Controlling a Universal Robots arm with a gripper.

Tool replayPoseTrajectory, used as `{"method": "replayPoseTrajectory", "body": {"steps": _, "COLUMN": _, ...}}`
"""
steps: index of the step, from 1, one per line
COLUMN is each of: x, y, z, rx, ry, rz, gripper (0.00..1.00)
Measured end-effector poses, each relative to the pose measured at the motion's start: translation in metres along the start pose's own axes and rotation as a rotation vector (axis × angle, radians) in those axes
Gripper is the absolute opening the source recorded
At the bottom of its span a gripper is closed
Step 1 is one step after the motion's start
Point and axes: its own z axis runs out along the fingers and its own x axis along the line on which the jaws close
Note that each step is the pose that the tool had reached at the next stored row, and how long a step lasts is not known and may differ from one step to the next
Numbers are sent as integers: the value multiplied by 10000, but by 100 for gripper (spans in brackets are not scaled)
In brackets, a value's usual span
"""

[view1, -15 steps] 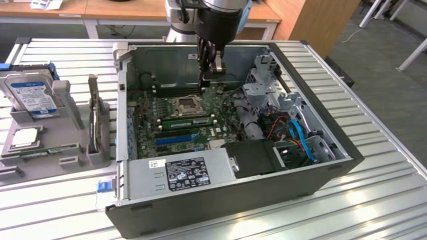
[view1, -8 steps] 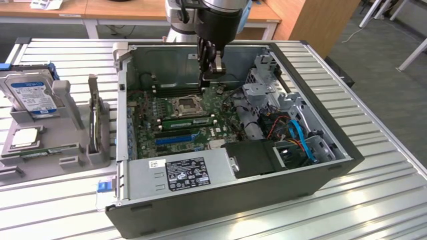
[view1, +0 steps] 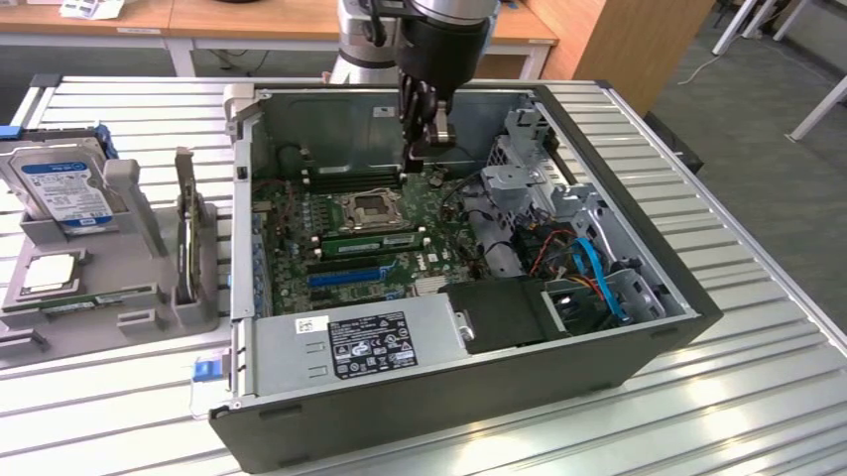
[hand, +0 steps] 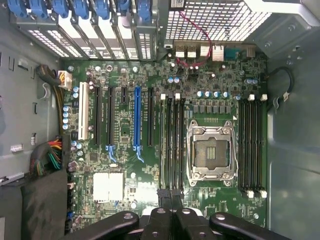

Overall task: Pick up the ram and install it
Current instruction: 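Press down the ram until it locks into place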

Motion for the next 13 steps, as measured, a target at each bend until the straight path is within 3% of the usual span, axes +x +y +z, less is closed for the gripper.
{"method": "replayPoseTrajectory", "body": {"steps": 5, "x": -1, "y": -54, "z": -2, "rx": -3, "ry": 0, "rz": 0, "gripper": 10}}
{"method": "replayPoseTrajectory", "body": {"steps": 8, "x": -2, "y": -212, "z": -8, "rx": -7, "ry": -1, "rz": 0, "gripper": 10}}
{"method": "replayPoseTrajectory", "body": {"steps": 13, "x": -3, "y": -264, "z": -10, "rx": -8, "ry": -2, "rz": 0, "gripper": 10}}
